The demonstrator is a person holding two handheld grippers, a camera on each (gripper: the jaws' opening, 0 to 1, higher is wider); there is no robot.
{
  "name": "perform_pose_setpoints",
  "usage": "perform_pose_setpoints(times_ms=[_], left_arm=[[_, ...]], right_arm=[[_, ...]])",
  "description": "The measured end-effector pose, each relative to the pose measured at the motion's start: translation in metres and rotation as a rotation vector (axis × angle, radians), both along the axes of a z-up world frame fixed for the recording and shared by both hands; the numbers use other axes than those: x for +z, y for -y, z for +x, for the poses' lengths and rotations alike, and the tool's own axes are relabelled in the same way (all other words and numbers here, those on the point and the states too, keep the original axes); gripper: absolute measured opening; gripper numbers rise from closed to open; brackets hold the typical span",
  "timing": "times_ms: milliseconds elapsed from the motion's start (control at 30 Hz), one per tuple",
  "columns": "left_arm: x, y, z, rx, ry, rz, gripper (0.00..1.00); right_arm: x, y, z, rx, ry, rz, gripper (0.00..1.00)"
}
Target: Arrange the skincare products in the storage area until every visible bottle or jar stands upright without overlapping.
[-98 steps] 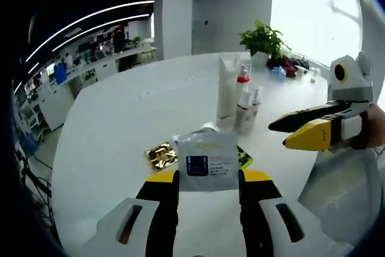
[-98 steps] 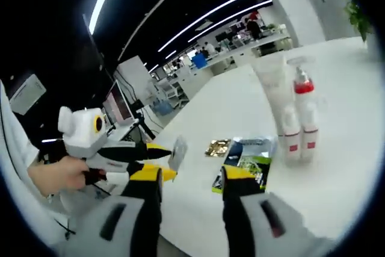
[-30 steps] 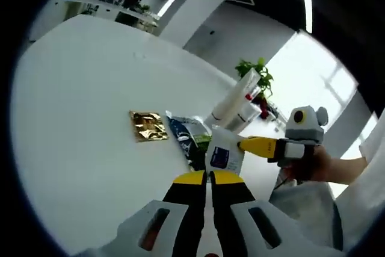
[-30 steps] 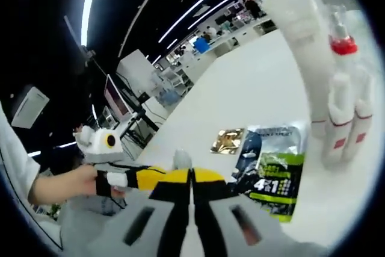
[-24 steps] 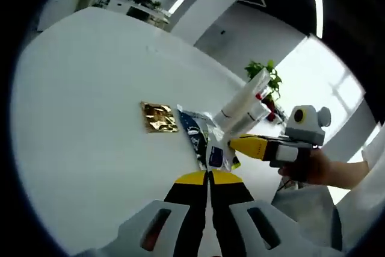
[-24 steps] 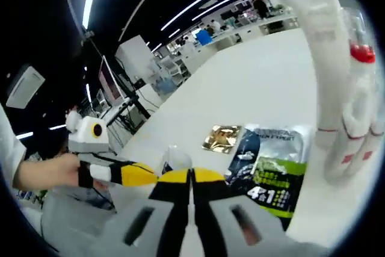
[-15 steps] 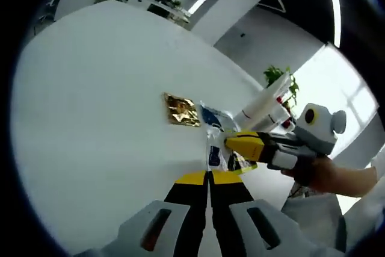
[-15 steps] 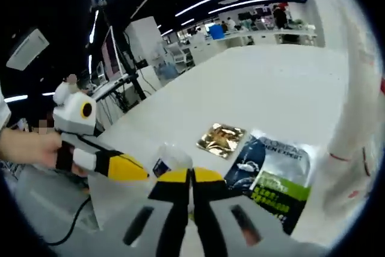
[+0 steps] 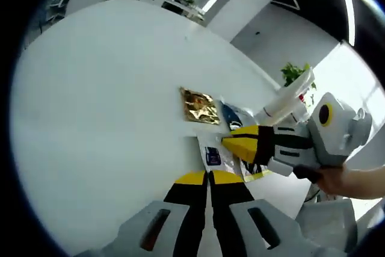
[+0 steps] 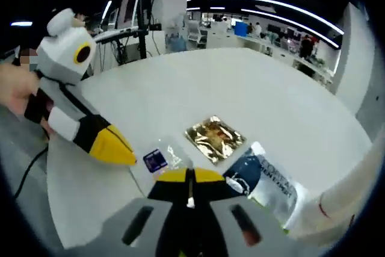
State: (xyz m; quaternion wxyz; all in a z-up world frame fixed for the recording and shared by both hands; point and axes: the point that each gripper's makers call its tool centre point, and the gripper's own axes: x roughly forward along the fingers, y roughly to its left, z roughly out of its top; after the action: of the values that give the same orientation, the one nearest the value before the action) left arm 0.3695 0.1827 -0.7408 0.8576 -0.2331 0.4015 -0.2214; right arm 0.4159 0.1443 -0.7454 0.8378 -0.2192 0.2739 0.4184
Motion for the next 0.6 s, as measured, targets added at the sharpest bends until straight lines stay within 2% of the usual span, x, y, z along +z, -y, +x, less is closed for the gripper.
perform_pose_setpoints(times_ms=[233,300,367,467,500,533,600], left_arm=[[-0.002,-0.001,-0.001,-0.030,0.012,0.046,0.00],[-0.001,-0.001,-0.001,-0.066,0.037,0.095,0.00],[0.001,0.001,-0.003,-0.141,0.085,0.161,0.01],[0.005,0.002,-0.005,-0.222,0.125,0.258,0.04],[0.005,0.002,-0.006,-0.230,0.130,0.273,0.06],[0.007,-0.002,-0.003,-0.238,0.157,0.326,0.09],[0.010,-0.005,0.001,-0.250,0.185,0.365,0.13]], right_arm=[[-0.001,-0.002,0.000,0.041,0.043,-0.060,0.01],[-0.001,-0.002,0.000,0.048,0.050,-0.072,0.01],[-0.001,-0.002,0.000,0.059,0.061,-0.087,0.01],[-0.001,-0.002,0.000,0.062,0.063,-0.091,0.01],[-0.002,-0.001,0.000,0.062,0.062,-0.090,0.01],[-0.002,-0.001,0.000,0.061,0.060,-0.088,0.01],[-0.002,-0.001,0.000,0.062,0.061,-0.090,0.01]])
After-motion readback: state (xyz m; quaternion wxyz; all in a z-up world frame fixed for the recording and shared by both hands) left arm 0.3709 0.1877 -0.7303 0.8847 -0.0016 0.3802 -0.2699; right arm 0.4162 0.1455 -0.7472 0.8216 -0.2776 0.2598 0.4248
